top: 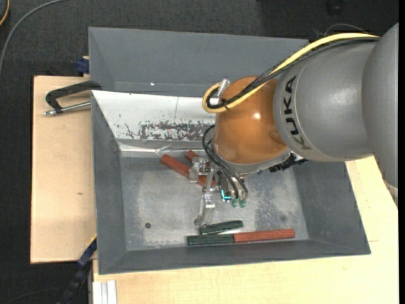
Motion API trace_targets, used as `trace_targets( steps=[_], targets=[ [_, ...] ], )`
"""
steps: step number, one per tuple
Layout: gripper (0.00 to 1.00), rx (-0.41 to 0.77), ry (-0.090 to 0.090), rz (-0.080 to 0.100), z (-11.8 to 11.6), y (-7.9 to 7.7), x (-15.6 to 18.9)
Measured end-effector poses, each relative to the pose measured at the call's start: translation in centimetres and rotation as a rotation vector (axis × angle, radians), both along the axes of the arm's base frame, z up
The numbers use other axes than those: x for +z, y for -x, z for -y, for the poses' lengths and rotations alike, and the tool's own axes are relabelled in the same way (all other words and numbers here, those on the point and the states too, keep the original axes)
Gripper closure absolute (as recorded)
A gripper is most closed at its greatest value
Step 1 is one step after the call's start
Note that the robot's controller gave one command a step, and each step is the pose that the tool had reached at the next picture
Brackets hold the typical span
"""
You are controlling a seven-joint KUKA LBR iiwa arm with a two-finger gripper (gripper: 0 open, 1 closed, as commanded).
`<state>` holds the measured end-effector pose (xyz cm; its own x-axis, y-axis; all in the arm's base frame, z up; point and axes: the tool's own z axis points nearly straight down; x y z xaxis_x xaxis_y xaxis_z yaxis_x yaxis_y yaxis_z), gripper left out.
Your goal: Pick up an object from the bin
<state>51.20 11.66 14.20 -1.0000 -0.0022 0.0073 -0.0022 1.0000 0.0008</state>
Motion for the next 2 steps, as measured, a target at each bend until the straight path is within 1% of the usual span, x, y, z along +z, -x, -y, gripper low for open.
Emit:
trace_targets(
  steps=[1, 2],
  targets=[
    [0.00, 0.432, -0.003, 0.016, 1.0, -7.6, -7.0],
    [0.00, 0.453, 0.001, 0.017, 5.8, -9.1, -7.0]
  ],
)
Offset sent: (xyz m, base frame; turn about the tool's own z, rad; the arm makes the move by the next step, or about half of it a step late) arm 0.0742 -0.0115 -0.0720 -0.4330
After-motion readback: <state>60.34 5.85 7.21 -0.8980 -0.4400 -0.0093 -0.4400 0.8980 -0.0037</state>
